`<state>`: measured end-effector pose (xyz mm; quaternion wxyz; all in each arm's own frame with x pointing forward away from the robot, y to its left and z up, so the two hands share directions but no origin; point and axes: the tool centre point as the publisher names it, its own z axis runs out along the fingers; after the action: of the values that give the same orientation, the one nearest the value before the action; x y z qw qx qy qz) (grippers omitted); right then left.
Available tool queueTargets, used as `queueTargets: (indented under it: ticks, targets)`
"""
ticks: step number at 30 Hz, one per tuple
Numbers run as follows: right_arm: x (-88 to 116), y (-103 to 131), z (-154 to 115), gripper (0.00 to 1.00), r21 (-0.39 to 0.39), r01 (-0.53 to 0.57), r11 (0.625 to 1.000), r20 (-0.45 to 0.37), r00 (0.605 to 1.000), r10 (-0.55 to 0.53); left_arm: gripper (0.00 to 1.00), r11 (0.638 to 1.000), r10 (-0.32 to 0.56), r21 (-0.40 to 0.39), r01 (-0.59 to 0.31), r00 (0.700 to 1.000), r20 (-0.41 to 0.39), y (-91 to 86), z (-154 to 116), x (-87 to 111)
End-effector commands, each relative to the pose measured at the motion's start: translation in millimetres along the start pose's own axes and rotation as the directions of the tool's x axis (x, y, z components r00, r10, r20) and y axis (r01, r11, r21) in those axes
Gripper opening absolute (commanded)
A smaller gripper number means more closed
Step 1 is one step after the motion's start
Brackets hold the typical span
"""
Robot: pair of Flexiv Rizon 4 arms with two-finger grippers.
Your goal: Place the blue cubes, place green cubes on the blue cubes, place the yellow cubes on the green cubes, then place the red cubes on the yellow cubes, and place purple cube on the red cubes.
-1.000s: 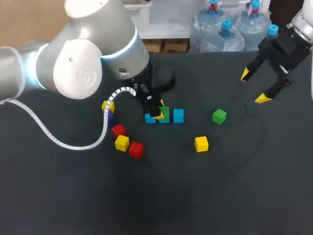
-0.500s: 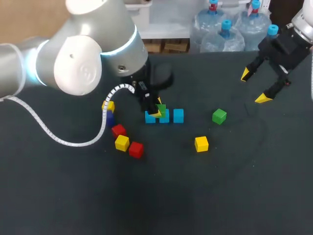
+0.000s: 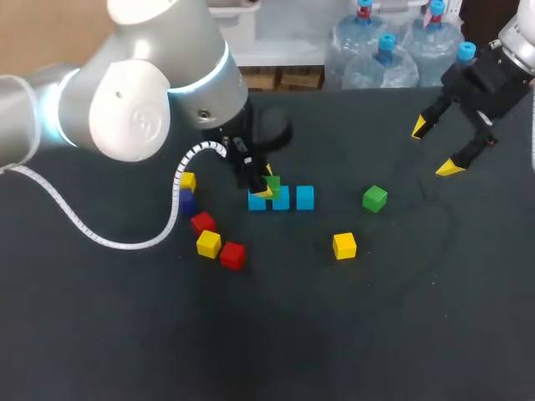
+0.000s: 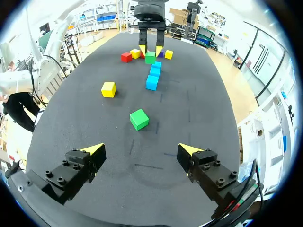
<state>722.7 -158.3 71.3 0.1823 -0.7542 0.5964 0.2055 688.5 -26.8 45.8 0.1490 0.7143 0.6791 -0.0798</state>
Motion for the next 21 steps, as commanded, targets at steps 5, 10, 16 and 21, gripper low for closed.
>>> queueTargets:
  ticks: [5,10,16,21]
  targets:
    - [0.1,-0.2,0.3,1.00,0.000,0.001,1.000,0.001,1.000,-0.001,0.00,1.000,0.002,0.005,-0.002,1.000,0.002,6.5,2.8,-0.7]
    - [0.1,-0.2,0.3,1.00,0.000,0.001,1.000,0.001,1.000,-0.001,0.00,1.000,0.002,0.007,-0.002,1.000,0.004,8.5,5.9,-0.5]
    - [0.1,-0.2,0.3,1.00,0.000,0.001,1.000,0.001,1.000,-0.001,0.00,1.000,-0.002,0.010,0.002,1.000,0.005,10.0,7.9,0.9]
    - [0.1,-0.2,0.3,1.00,0.000,0.001,1.000,0.001,1.000,-0.001,0.00,1.000,-0.001,0.009,0.001,1.000,0.005,11.6,7.8,2.0]
